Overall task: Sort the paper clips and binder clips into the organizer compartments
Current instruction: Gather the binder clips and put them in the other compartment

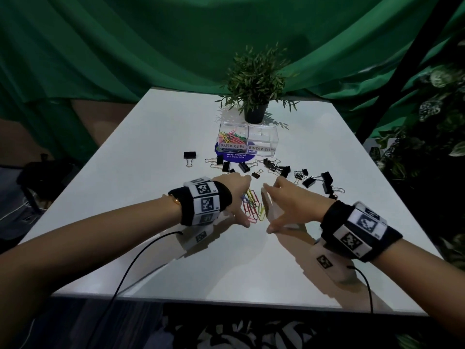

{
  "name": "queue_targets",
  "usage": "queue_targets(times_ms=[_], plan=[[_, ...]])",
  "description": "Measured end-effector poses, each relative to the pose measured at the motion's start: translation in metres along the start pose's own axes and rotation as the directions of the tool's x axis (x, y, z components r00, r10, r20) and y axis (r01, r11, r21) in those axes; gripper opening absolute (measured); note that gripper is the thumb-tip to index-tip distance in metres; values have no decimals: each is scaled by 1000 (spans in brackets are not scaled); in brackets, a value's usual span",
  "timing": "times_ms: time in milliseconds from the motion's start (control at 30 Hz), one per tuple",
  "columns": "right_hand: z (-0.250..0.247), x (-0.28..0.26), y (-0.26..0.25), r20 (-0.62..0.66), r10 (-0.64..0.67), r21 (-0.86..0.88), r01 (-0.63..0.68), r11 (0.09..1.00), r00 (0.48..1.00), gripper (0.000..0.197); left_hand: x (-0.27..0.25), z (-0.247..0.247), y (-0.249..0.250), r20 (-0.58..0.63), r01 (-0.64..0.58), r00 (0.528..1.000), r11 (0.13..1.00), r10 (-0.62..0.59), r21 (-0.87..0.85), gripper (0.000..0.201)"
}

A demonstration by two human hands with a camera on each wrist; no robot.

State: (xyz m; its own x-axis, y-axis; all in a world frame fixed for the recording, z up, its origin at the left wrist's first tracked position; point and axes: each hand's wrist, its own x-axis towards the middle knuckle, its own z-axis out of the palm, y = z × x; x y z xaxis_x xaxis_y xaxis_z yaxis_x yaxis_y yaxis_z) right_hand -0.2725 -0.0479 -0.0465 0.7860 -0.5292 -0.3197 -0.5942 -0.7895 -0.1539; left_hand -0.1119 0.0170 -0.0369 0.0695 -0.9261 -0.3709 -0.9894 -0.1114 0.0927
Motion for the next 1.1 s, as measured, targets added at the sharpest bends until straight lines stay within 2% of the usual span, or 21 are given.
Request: queue_targets(times_ms=[133, 200, 267, 367, 533, 667, 767, 967, 1100], plan=[[-3, 15, -3, -98, 99, 179, -80, 981, 990, 87, 7, -1, -5, -35, 8, 999, 987, -14, -161, 69], [-1, 20, -5, -124, 144, 279, -105, 955, 982, 88, 10, -1, -6, -74, 22, 997, 982, -37, -189, 69], [4, 24, -4, -139, 161, 356, -103, 929, 977, 82, 13, 0, -7, -93, 32, 994, 980, -52, -199, 76], [9, 28, -6, -183, 187, 453, -86, 888, 965, 61, 15, 1, -9, -81, 37, 995, 971, -58, -236, 57], [14, 31, -8, -215, 182, 531, -42, 846, 960, 37, 15, 0, -8, -150, 3, 988, 980, -34, -200, 30], [14, 32, -9, -222, 163, 514, -26, 857, 961, 23, 14, 1, -9, -160, -62, 986, 994, 47, -91, 25], [12, 33, -7, -190, 143, 562, -12, 827, 971, 17, 14, -2, -11, -121, -114, 987, 992, 106, -60, 24], [4, 42, 0, -209, 32, 325, 38, 945, 977, 7, 16, -8, -20, -81, -234, 968, 971, 237, 45, 20], [-8, 44, 1, -222, -53, 96, 76, 992, 974, 8, 21, -15, -32, -47, -272, 962, 958, 268, -97, 18]])
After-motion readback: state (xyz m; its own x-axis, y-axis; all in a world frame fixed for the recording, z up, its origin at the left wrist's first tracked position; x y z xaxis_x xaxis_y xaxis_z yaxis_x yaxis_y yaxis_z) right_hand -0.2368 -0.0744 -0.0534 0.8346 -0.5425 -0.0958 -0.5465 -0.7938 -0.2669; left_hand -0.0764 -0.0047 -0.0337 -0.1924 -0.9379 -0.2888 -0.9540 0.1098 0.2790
